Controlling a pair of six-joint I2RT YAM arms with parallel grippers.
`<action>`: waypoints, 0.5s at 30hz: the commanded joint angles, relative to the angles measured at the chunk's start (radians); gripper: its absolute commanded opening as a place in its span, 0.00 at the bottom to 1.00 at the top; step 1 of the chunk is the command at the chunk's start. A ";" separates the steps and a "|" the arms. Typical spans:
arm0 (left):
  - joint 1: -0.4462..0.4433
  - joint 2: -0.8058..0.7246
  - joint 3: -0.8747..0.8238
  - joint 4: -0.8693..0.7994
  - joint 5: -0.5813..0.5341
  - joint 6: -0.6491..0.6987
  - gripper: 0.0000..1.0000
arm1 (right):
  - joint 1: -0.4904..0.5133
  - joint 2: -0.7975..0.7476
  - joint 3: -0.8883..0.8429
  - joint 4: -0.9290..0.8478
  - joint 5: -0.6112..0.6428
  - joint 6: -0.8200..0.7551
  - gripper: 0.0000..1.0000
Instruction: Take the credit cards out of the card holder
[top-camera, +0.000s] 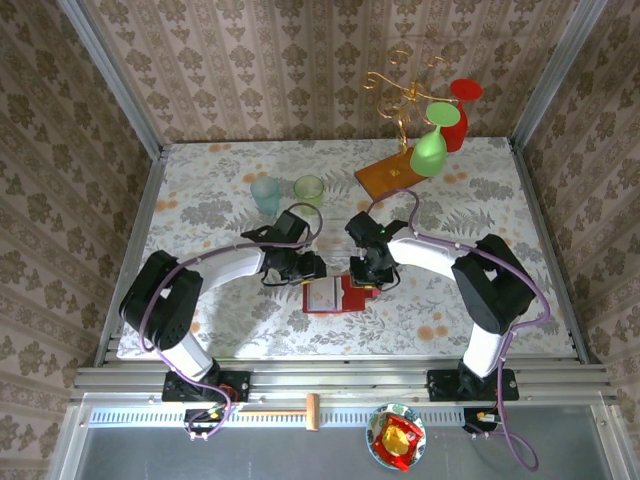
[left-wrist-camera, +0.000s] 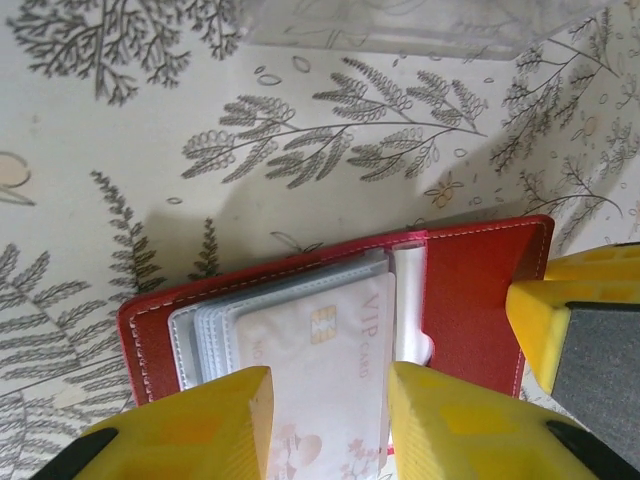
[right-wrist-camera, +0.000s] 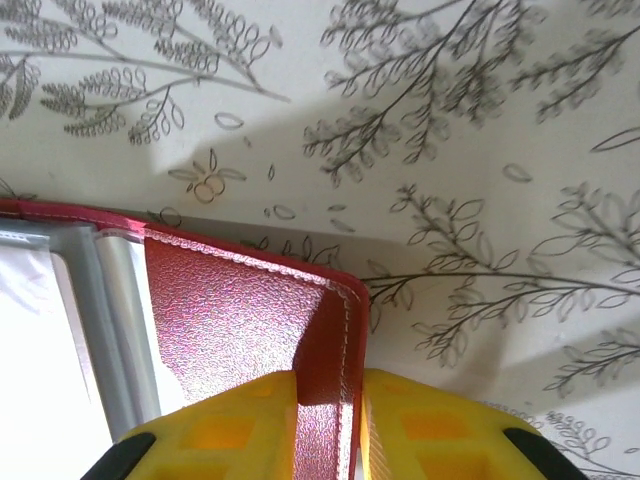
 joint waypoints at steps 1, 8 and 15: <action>0.008 -0.030 -0.033 -0.027 -0.002 0.023 0.36 | 0.021 0.008 -0.021 0.002 0.001 0.024 0.24; 0.017 -0.070 -0.075 -0.049 -0.034 0.029 0.37 | 0.031 0.007 -0.015 -0.020 0.037 0.021 0.22; 0.022 -0.053 -0.087 -0.042 -0.034 0.035 0.37 | 0.037 -0.008 0.032 -0.079 0.088 0.010 0.30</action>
